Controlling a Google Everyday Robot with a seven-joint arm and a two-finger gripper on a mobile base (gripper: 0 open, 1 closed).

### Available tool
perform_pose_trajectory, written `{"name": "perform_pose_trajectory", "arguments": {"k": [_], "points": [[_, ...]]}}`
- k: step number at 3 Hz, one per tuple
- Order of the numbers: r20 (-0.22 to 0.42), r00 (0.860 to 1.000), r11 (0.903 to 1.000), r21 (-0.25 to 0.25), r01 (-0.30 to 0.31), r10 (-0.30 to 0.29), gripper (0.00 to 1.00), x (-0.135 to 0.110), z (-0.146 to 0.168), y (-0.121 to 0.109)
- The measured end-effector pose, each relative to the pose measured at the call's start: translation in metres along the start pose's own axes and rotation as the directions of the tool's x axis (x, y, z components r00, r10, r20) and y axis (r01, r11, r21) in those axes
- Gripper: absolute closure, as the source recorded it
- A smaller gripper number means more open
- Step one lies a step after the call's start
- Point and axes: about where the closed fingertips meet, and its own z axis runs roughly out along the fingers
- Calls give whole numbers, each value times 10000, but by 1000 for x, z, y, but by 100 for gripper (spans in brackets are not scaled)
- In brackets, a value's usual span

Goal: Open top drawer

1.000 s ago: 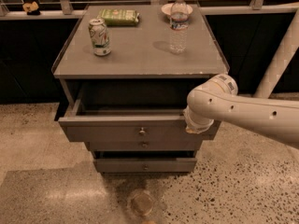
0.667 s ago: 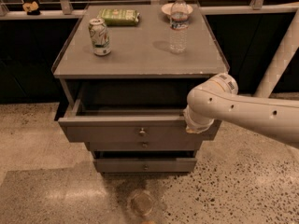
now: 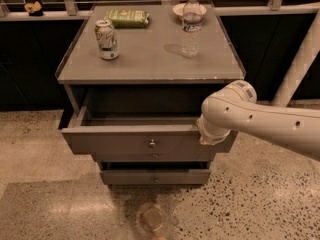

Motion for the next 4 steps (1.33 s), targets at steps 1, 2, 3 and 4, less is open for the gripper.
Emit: {"name": "perform_pose_trajectory", "arguments": {"k": [1,2,3,4], "points": [[-38,10000,10000,-65,4,-5,100,2,-2,8],[-26,10000,10000,-63,12,-12,100,2,-2,9],[59,10000,9999,-89,57,-57,100,2,-1,14],[59,10000,9999,-89,57,-57,100,1,-2,14]]}}
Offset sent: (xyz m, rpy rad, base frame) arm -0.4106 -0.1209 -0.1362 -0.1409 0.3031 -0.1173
